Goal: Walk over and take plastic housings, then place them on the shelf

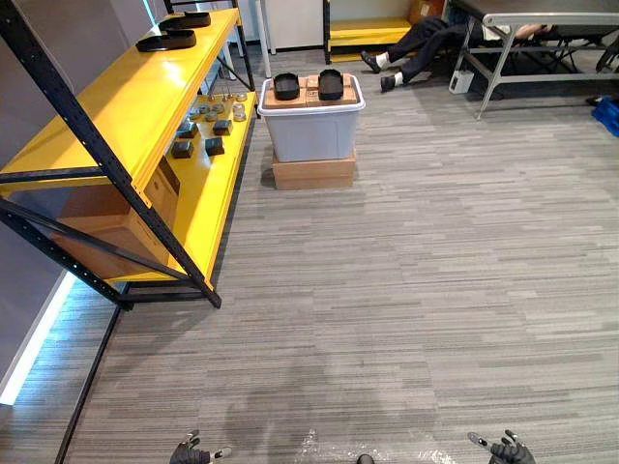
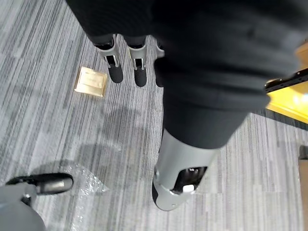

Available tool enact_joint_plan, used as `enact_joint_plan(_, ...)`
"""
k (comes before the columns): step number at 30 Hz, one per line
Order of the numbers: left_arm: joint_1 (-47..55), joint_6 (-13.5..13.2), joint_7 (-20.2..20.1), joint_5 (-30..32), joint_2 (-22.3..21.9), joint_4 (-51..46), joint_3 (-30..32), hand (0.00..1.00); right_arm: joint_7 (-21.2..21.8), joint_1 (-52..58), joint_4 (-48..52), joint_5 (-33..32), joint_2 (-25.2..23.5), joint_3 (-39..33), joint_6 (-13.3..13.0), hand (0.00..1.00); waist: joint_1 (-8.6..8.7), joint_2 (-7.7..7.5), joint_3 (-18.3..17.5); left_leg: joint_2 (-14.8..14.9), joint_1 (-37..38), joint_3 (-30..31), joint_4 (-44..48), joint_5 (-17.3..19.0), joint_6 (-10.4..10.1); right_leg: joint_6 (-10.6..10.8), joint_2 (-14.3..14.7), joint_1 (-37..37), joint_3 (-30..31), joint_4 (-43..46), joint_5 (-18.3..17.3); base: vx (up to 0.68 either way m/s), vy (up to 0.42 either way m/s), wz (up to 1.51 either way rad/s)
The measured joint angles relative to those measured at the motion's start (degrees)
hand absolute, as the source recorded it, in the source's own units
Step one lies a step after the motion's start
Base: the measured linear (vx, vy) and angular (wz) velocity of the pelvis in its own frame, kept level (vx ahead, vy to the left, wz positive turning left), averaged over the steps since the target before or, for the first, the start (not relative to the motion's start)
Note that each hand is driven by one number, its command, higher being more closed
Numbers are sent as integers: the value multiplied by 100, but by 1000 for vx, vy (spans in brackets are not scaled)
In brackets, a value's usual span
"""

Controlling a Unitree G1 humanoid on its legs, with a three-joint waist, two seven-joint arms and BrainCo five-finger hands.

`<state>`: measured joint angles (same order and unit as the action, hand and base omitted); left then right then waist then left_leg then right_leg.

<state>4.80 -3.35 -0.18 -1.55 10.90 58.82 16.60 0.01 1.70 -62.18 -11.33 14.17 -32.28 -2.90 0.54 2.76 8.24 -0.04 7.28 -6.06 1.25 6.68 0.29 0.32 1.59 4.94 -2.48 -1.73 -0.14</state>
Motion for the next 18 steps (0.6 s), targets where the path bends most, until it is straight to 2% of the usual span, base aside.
enact_joint_plan(9,-50,94,-63,-170,-124,316,152,0,5,-164,-272,-390,-138,-584,173,0,50,-33,-106,-13,163,149,-133,-24,-31,46,-9,227,-178,-164,13,12,-8,8)
enact_joint_plan(18,-52,143,-144,-172,-243,363,216,0,68,-246,-292,-413,-297,-573,177,0,54,-27,-246,-8,198,146,-190,-29,-39,95,0,246,-185,-189,-14,-7,-3,0)
